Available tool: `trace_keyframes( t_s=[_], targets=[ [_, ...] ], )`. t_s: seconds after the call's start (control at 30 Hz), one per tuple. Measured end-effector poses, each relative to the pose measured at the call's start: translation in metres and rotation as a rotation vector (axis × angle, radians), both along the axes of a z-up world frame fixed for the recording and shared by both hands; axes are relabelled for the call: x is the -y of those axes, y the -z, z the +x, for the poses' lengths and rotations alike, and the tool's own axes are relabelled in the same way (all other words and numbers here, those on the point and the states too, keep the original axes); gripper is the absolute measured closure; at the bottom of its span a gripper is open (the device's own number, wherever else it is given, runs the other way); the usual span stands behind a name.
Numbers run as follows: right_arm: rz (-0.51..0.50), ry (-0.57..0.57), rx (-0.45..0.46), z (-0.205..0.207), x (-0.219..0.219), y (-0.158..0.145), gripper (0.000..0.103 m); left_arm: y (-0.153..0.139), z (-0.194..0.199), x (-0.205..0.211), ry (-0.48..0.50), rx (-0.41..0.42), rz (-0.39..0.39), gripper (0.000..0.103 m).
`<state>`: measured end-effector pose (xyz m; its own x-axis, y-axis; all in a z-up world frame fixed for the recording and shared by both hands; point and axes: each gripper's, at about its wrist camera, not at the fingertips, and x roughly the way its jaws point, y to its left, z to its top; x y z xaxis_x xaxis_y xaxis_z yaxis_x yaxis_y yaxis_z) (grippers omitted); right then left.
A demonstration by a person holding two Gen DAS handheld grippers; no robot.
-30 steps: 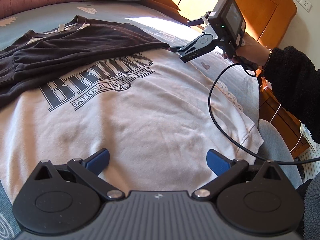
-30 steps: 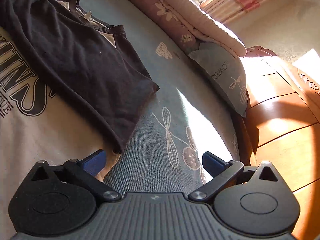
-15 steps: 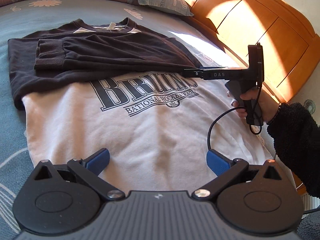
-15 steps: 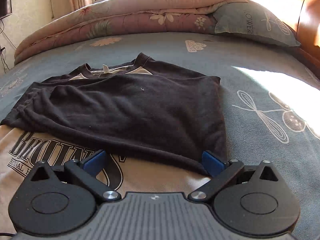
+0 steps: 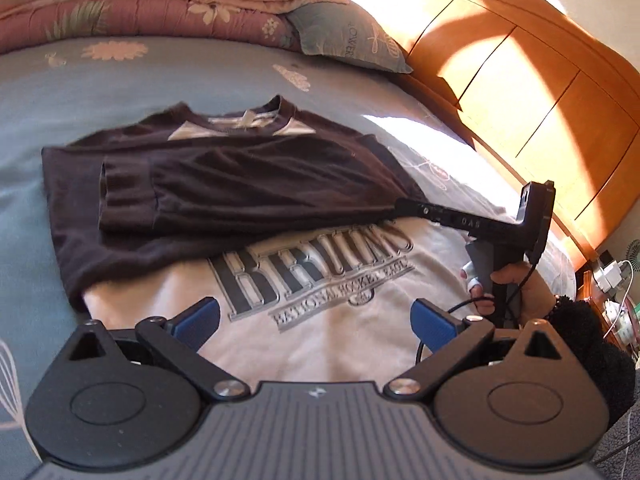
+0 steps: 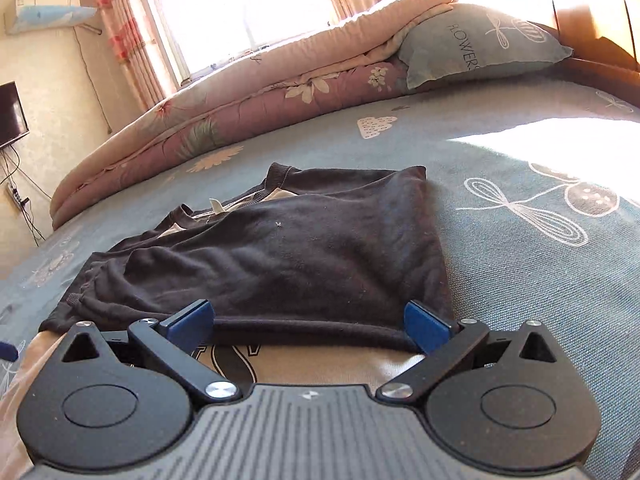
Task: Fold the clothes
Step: 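Lower the left gripper onto the folded dark sleeve below the collar, then close the left gripper on the ribbed dark cuff and lift it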
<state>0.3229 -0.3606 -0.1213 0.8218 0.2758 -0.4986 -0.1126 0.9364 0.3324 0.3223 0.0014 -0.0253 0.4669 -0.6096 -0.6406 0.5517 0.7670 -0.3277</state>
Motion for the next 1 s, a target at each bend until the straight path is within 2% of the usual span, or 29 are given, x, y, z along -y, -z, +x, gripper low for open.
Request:
trace_keyframes(
  t_s=[0.03,0.1,0.13,0.17,0.27,0.37,0.5,0.6,0.7,0.73,0.77,0.8,0.83,0.9,1.0],
  targets=[
    [0.002,0.000,0.001,0.000,0.000,0.000,0.000,-0.011,0.015,0.007,-0.001,0.027,0.004,0.007],
    [-0.015,-0.002,-0.001,0.000,-0.003,-0.001,0.000,-0.026,0.051,0.025,0.002,0.058,0.019,0.024],
    [-0.017,-0.002,-0.001,0.000,-0.004,-0.001,0.000,-0.028,0.069,0.034,0.004,0.061,0.032,0.030],
    [-0.020,-0.002,-0.002,0.000,-0.004,-0.001,0.000,-0.028,0.085,0.043,0.003,0.058,0.047,0.040],
    [-0.015,-0.004,-0.002,-0.001,-0.003,-0.001,0.000,-0.009,0.133,0.062,0.000,0.012,0.107,0.050],
    [-0.019,-0.005,-0.002,-0.001,-0.003,0.000,0.000,0.019,0.162,0.064,0.001,-0.058,0.153,0.059],
    [-0.032,-0.009,-0.003,0.000,-0.004,0.000,0.000,0.045,0.174,0.057,0.017,-0.089,0.199,0.060],
    [-0.041,-0.008,-0.004,0.000,-0.005,0.000,0.000,0.058,0.179,0.047,0.003,-0.122,0.203,0.060],
    [-0.047,-0.009,-0.004,-0.001,-0.006,0.000,0.000,0.062,0.173,0.045,0.037,-0.105,0.213,0.062],
    [-0.048,-0.009,-0.005,-0.001,-0.006,0.000,0.000,0.060,0.170,0.046,0.039,-0.093,0.218,0.066],
    [-0.050,-0.009,-0.005,0.000,-0.006,0.000,0.000,0.057,0.167,0.047,0.038,-0.081,0.223,0.076],
    [-0.053,-0.009,-0.005,0.000,-0.007,0.000,0.000,0.055,0.164,0.048,0.037,-0.069,0.227,0.091],
    [-0.055,-0.009,-0.005,0.000,-0.007,0.000,0.000,0.052,0.162,0.049,0.036,-0.057,0.231,0.096],
    [-0.057,-0.009,-0.006,0.000,-0.007,0.000,0.000,0.046,0.156,0.050,0.035,-0.033,0.240,0.101],
    [-0.058,-0.009,-0.006,0.000,-0.008,-0.001,0.000,0.038,0.148,0.053,0.033,0.004,0.253,0.102]
  ],
)
